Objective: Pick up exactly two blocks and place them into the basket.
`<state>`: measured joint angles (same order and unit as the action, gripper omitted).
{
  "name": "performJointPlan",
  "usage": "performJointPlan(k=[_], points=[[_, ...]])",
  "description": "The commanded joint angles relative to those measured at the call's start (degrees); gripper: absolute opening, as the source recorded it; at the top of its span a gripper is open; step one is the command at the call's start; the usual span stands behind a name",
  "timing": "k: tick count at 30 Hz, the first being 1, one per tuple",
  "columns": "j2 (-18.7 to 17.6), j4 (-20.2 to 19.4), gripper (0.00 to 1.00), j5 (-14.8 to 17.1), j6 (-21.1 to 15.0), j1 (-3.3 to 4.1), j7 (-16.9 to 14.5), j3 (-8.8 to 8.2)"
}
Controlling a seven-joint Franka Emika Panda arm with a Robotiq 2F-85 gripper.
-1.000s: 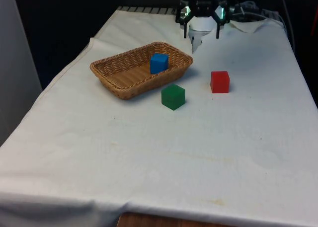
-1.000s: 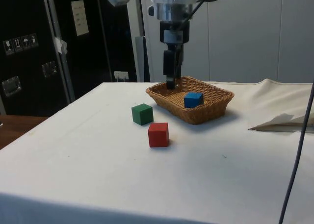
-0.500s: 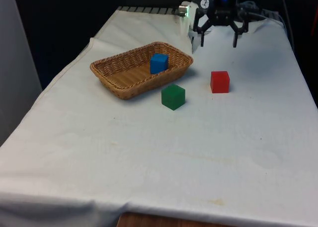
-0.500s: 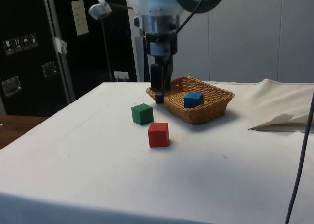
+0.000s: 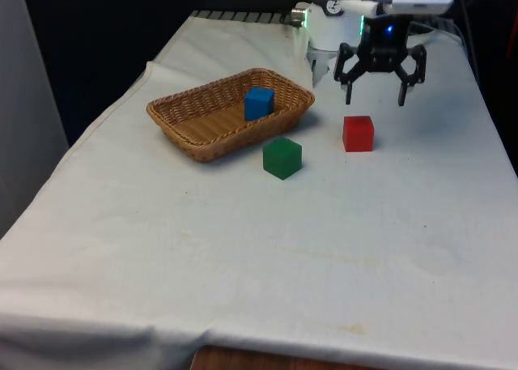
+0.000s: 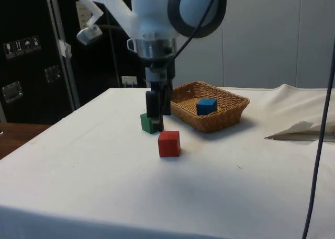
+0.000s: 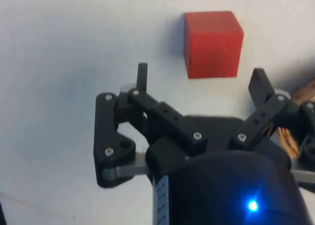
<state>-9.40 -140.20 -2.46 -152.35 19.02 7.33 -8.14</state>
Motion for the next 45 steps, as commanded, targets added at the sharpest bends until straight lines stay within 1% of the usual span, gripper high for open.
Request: performJointPlan(k=[1,3,4,5,6,8,11,13,14,15,18,21,22,23,29,30,31,32,33,38,39,40,41,42,43,45], points=[[-0.9,0.1,1.00,1.7,-0.9,-0.29,-1.1,0.57],[-2.0,0.4,1.00,2.0,-1.7,-0.34,-1.4,0.69],[-1.7,0.4,1.00,0.4,-1.1,0.00,-0.3,0.00],[-2.6,0.5,1.00,2.1,-2.1,-0.40,-1.6,0.74],[-3.2,0.6,1.00,2.3,-2.6,-0.46,-1.7,0.80],[-4.6,0.7,1.00,2.7,-3.7,-0.52,-2.3,0.92],[-5.7,0.9,1.00,2.7,-4.6,-0.57,-2.6,0.97],[-6.4,0.9,1.00,2.3,-5.2,-0.40,-2.5,0.86],[-6.3,1.0,1.00,1.2,-4.8,0.00,-1.6,0.06],[-6.8,1.0,1.00,2.2,-5.4,-0.40,-2.5,0.86],[-7.8,1.3,1.00,1.8,-6.0,-0.23,-2.7,0.69],[-8.4,1.6,1.00,1.7,-6.0,-0.23,-2.9,0.52],[-8.0,1.5,1.00,1.1,-5.3,0.00,-2.6,0.11],[-8.5,1.7,1.00,1.6,-6.0,-0.17,-2.9,0.52],[-9.5,2.3,1.00,1.3,-6.1,0.11,-2.9,0.40],[-9.6,2.4,0.97,1.2,-6.1,0.11,-2.8,0.40],[-9.3,2.3,0.89,1.1,-5.4,0.06,-2.9,0.23],[-9.6,2.5,0.89,1.2,-6.1,0.17,-2.8,0.40],[-9.7,2.5,0.79,1.1,-6.1,0.17,-2.8,0.40],[-9.7,2.5,0.24,1.1,-6.1,0.23,-2.7,0.40],[-9.7,2.5,0.07,1.1,-6.2,0.17,-2.7,0.52],[-9.7,2.5,0.00,1.1,-6.2,0.17,-2.7,0.57],[-9.7,2.5,0.00,1.0,-6.2,0.11,-2.7,0.57],[-9.3,2.5,0.00,1.1,-5.4,0.11,-2.8,0.63],[-9.8,2.5,0.00,1.0,-6.2,0.11,-2.7,0.57],[-9.8,2.5,0.00,1.0,-6.2,0.11,-2.6,0.57]])
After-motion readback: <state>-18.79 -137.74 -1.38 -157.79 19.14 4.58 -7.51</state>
